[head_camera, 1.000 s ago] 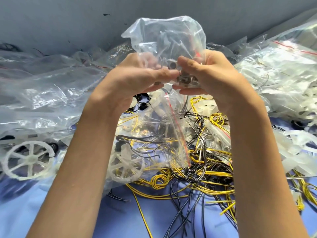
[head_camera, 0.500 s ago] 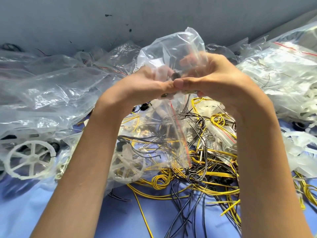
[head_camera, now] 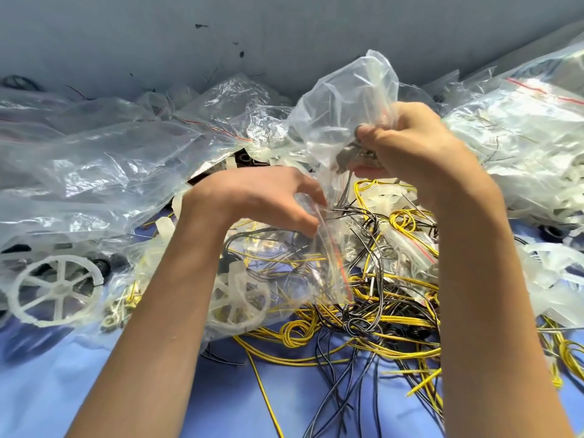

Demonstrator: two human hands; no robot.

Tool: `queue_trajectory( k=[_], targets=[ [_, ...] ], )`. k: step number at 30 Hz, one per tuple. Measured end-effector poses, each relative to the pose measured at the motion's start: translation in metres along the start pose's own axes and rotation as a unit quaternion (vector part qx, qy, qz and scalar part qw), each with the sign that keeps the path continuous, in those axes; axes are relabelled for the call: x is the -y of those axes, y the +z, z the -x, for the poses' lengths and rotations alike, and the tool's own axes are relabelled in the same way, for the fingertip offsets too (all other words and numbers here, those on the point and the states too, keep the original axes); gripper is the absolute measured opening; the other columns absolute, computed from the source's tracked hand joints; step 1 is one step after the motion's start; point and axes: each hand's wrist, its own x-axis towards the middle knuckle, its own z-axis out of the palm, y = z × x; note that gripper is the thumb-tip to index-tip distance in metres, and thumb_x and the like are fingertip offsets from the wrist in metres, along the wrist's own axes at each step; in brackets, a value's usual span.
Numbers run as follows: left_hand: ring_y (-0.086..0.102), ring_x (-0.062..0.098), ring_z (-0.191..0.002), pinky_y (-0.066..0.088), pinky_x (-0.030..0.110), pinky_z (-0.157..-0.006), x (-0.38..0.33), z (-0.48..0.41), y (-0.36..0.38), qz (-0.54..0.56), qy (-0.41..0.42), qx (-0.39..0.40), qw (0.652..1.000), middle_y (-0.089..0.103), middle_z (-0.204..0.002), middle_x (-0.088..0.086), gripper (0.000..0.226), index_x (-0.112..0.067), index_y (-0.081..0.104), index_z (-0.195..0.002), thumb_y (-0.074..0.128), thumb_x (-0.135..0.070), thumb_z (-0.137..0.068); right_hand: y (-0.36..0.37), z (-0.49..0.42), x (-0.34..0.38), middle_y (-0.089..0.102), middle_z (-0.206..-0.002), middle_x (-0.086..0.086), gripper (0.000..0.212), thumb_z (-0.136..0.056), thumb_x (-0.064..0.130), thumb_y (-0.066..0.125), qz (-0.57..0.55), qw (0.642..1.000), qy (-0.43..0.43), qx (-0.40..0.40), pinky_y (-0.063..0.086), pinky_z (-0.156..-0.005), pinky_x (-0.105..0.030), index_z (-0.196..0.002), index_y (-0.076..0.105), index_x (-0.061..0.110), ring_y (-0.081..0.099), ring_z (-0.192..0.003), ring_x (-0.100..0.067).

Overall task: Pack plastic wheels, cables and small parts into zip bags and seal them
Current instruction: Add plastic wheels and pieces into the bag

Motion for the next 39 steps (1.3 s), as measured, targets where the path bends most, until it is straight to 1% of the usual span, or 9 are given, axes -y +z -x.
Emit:
queue_trajectory(
  k=[5, 11, 15, 19, 24, 28, 32, 36, 39],
  targets=[
    [0.059, 0.007, -0.096, 0.044, 0.021, -0.08, -0.001, 0.0, -0.002, 0.05, 0.056, -0.057, 0.996, 0.067, -0.105, -0.013, 0.018, -0.034, 0.063, -0.076, 0.051, -0.038, -0.063, -0.003, 0.001, 0.003, 0.066, -0.086, -0.009, 0.02, -0.062, 0.005, 0.044, -0.028, 0.999, -0.015, -0.006, 0.06, -0.062, -0.038, -0.069, 0.059, 0.017, 0.071, -0.079, -0.028],
    [0.05, -0.001, -0.054, 0.031, 0.009, -0.045, -0.012, 0.007, -0.006, 0.111, 0.116, -0.116, 0.98, 0.063, -0.065, -0.014, 0.023, -0.024, 0.074, -0.073, 0.055, -0.01, -0.072, 0.0, 0.004, 0.009, 0.057, -0.095, 0.004, 0.035, -0.076, -0.007, 0.041, -0.06, 0.998, -0.026, 0.023, 0.058, -0.057, -0.029, -0.091, 0.048, 0.024, 0.069, -0.077, -0.013],
    [0.057, 0.006, -0.065, 0.044, 0.024, -0.058, -0.018, 0.006, -0.004, 0.068, 0.1, -0.069, 0.99, 0.069, -0.077, -0.004, 0.019, -0.027, 0.072, -0.07, 0.056, -0.018, -0.071, -0.002, 0.008, 0.012, 0.065, -0.091, -0.001, 0.043, -0.075, -0.012, 0.038, -0.054, 0.997, -0.026, 0.042, 0.059, -0.061, -0.03, -0.093, 0.056, 0.023, 0.07, -0.067, -0.011],
    [0.058, 0.011, -0.071, 0.047, 0.028, -0.064, -0.016, 0.003, -0.003, 0.017, 0.065, -0.044, 0.997, 0.067, -0.074, -0.004, 0.018, -0.024, 0.064, -0.064, 0.054, -0.013, -0.074, -0.001, 0.009, 0.013, 0.062, -0.073, -0.008, 0.025, -0.084, -0.007, 0.054, -0.055, 0.997, -0.031, 0.048, 0.055, -0.056, -0.022, -0.082, 0.058, 0.018, 0.064, -0.06, -0.013],
    [0.048, 0.002, -0.051, 0.034, 0.016, -0.047, -0.01, 0.012, -0.013, 0.092, 0.089, -0.14, 0.982, 0.058, -0.056, -0.005, 0.017, -0.02, 0.058, -0.056, 0.041, -0.016, -0.057, 0.0, 0.013, 0.016, 0.064, -0.059, -0.003, 0.007, -0.087, 0.0, 0.061, -0.068, 0.996, -0.013, 0.058, 0.053, -0.05, -0.019, -0.087, 0.06, 0.008, 0.062, -0.051, -0.011],
    [0.049, 0.009, -0.054, 0.035, 0.024, -0.049, -0.008, 0.017, -0.019, 0.16, 0.114, -0.232, 0.953, 0.059, -0.057, 0.0, 0.019, -0.018, 0.059, -0.055, 0.041, -0.012, -0.058, 0.0, 0.015, 0.016, 0.063, -0.05, 0.003, 0.017, -0.088, 0.006, 0.063, -0.074, 0.993, -0.006, 0.094, 0.046, -0.042, -0.015, -0.072, 0.061, 0.01, 0.059, -0.041, -0.006],
    [0.043, 0.005, -0.045, 0.031, 0.016, -0.046, -0.014, 0.018, -0.019, 0.194, 0.134, -0.3, 0.924, 0.051, -0.043, -0.004, 0.021, -0.013, 0.055, -0.051, 0.038, -0.005, -0.06, -0.004, 0.017, 0.013, 0.064, -0.056, 0.001, 0.016, -0.086, 0.009, 0.065, -0.046, 0.986, -0.032, 0.159, 0.05, -0.045, -0.018, -0.071, 0.065, 0.01, 0.06, -0.045, -0.009],
    [0.04, 0.011, -0.047, 0.03, 0.024, -0.047, -0.018, 0.017, -0.021, 0.243, 0.15, -0.379, 0.88, 0.048, -0.049, 0.005, 0.025, -0.018, 0.05, -0.053, 0.035, -0.002, -0.064, -0.004, 0.019, 0.008, 0.063, -0.057, 0.0, 0.013, -0.076, 0.018, 0.069, 0.135, 0.956, -0.047, 0.255, 0.04, -0.046, -0.016, -0.066, 0.07, 0.009, 0.052, -0.049, -0.008],
    [0.037, 0.008, -0.047, 0.028, 0.021, -0.046, -0.019, 0.017, -0.021, 0.224, 0.153, -0.377, 0.886, 0.046, -0.05, 0.002, 0.027, -0.021, 0.047, -0.053, 0.034, -0.002, -0.066, 0.002, 0.022, 0.011, 0.065, -0.059, -0.002, 0.028, -0.068, 0.043, 0.072, 0.281, 0.909, -0.045, 0.304, 0.035, -0.049, -0.021, -0.072, 0.071, 0.015, 0.05, -0.049, -0.006]
  ],
)
